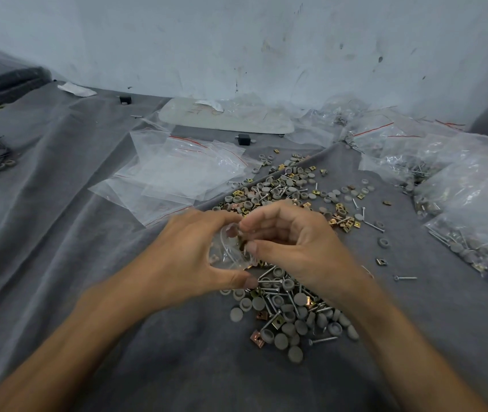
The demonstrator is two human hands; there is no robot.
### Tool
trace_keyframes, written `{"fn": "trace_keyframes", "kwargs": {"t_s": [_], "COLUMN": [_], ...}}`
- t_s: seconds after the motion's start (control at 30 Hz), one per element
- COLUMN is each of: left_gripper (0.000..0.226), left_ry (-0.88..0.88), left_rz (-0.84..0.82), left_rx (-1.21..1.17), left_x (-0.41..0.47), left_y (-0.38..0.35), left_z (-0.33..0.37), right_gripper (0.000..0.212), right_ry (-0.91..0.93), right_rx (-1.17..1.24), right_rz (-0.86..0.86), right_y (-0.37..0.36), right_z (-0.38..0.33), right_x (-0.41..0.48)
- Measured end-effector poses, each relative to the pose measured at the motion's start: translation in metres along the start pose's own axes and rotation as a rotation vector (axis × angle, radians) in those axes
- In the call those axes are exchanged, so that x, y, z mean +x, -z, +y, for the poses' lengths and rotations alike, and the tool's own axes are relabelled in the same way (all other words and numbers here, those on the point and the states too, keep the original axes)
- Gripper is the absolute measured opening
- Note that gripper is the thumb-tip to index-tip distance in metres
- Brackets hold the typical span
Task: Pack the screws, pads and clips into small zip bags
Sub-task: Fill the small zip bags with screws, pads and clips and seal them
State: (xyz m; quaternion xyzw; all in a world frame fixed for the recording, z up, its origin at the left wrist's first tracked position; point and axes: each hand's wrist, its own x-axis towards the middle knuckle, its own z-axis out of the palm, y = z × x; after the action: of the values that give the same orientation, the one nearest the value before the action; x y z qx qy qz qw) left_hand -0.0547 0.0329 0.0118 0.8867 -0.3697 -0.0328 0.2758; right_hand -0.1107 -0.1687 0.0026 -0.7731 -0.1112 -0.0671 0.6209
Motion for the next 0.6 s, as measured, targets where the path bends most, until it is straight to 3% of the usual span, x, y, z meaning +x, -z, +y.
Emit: {"fn": "trace_keyframes", "kwargs": {"t_s": [0.17, 0.27, 0.43, 0.6], "left_gripper": [0.090, 0.090, 0.086, 0.078], "left_ry": [-0.003, -0.003, -0.016, -0.027], "left_rz": [0.029, 0.050, 0.113, 0.208], "left_rx": [-0.010, -0.014, 0.002, 0.043], "left_x": [0.000, 0.000, 0.001, -0.001], "left_y": [0.001, 0.000, 0.000, 0.004], "left_z": [-0.002, -0.006, -0.012, -0.011], "right_gripper": [0.023, 0.021, 0.014, 0.014], "right_ry": [0.019, 0.016, -0.023, -0.045], "right_rx": [0.115, 0.042, -0.478, -0.891], "right_rz": [0.096, 0.197, 0.157, -0.126], "right_y": [0.004, 0.013, 0.018, 0.005], "right_z": [0.002, 0.005, 0.018, 0.030], "right_x": [0.003, 0.003, 0.002, 0.005]}}
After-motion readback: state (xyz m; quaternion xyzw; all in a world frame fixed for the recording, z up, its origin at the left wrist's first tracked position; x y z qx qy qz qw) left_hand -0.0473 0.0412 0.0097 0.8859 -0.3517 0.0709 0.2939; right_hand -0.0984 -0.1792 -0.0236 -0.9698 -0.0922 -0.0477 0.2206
